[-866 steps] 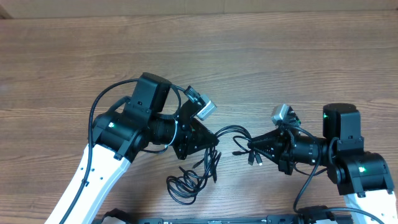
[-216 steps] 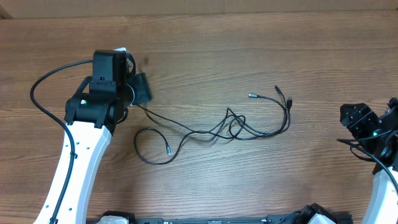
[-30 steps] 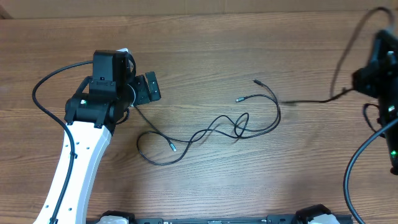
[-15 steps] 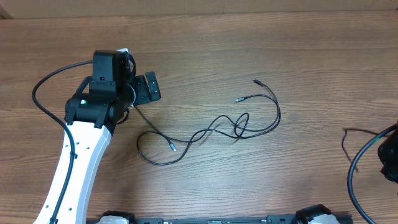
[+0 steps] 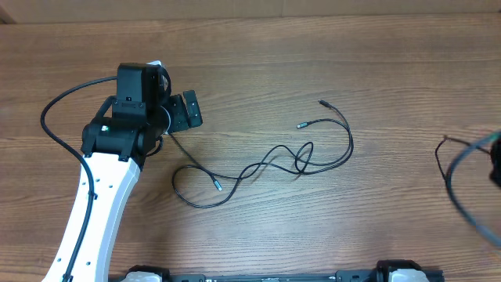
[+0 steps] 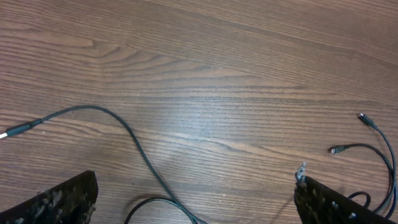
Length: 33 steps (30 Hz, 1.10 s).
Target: Untangle cables
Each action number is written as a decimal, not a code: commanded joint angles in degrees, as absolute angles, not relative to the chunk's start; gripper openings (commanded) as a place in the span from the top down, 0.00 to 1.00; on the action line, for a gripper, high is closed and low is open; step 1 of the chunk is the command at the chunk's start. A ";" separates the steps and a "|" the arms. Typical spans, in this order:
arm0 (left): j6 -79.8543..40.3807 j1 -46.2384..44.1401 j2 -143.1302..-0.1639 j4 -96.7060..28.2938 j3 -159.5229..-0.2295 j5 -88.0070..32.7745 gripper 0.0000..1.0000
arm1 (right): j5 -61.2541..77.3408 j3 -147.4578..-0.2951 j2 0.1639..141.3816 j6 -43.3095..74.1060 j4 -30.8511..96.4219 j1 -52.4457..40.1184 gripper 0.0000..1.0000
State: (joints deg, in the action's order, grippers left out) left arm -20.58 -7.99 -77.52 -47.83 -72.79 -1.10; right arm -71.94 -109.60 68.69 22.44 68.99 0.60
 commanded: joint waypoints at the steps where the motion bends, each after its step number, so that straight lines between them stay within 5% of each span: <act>1: -19.90 -7.90 -77.52 -47.81 -73.38 -1.50 0.00 | -70.98 -110.65 74.13 22.63 68.29 9.80 0.96; 21: -19.90 -7.90 -77.52 -47.81 -73.38 -1.50 0.00 | -14.74 -110.52 93.73 30.59 72.60 58.24 0.96; 33: -19.90 -7.90 -77.52 -47.81 -73.38 -1.50 0.00 | -3.68 -104.18 102.17 33.28 72.38 66.63 0.96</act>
